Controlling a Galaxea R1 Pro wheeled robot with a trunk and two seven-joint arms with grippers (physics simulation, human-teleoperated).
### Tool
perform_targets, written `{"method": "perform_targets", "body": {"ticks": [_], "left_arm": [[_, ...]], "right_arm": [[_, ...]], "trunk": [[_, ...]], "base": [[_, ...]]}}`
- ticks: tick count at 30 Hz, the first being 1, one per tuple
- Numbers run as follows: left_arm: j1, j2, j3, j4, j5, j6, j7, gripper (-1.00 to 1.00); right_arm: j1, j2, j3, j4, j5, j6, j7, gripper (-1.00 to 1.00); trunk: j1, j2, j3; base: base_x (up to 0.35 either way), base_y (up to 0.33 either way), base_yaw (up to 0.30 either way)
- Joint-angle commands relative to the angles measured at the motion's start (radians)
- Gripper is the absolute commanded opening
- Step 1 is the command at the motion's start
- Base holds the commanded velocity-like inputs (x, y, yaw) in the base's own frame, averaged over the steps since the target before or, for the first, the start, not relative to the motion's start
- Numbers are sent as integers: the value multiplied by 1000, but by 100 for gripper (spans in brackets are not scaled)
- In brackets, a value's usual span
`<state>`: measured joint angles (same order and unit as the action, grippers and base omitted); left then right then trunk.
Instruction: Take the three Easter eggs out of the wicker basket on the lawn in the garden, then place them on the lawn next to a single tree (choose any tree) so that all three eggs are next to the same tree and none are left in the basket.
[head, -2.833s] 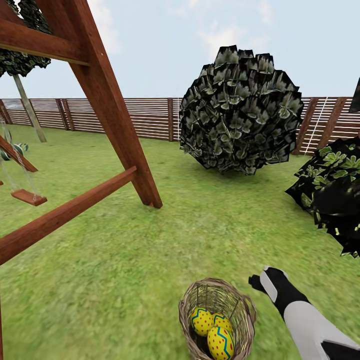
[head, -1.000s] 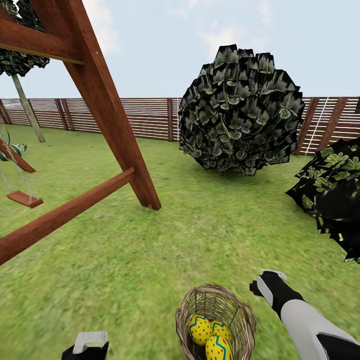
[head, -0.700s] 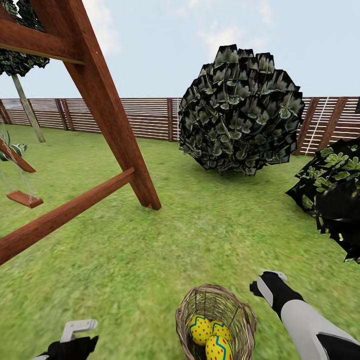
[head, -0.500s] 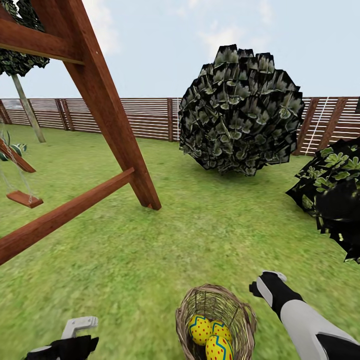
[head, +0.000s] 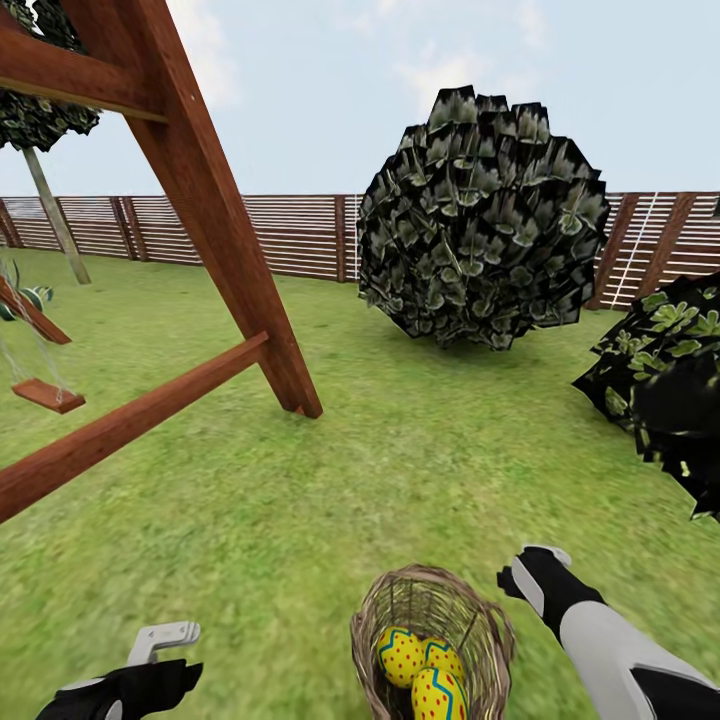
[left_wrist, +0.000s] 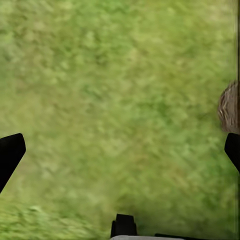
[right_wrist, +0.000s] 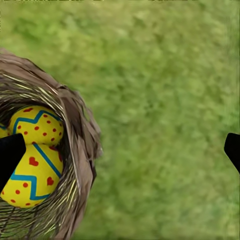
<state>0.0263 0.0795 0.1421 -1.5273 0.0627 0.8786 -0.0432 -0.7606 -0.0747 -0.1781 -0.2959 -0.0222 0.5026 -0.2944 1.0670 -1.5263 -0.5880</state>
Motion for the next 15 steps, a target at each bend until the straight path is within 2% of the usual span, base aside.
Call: {"method": "perform_targets", "body": {"ticks": [1, 15], "left_arm": [[0, 0, 1, -1, 6, 4, -5, 100], [0, 0, -1, 0, 5, 2, -22, 100]], "right_arm": [[0, 1, -2, 0, -2, 0, -3, 100], [0, 19, 5, 16, -2, -20, -3, 100]], "trunk": [[4, -8, -4], [58, -106, -48]], "base": [[0, 0, 0], [0, 0, 0]]}}
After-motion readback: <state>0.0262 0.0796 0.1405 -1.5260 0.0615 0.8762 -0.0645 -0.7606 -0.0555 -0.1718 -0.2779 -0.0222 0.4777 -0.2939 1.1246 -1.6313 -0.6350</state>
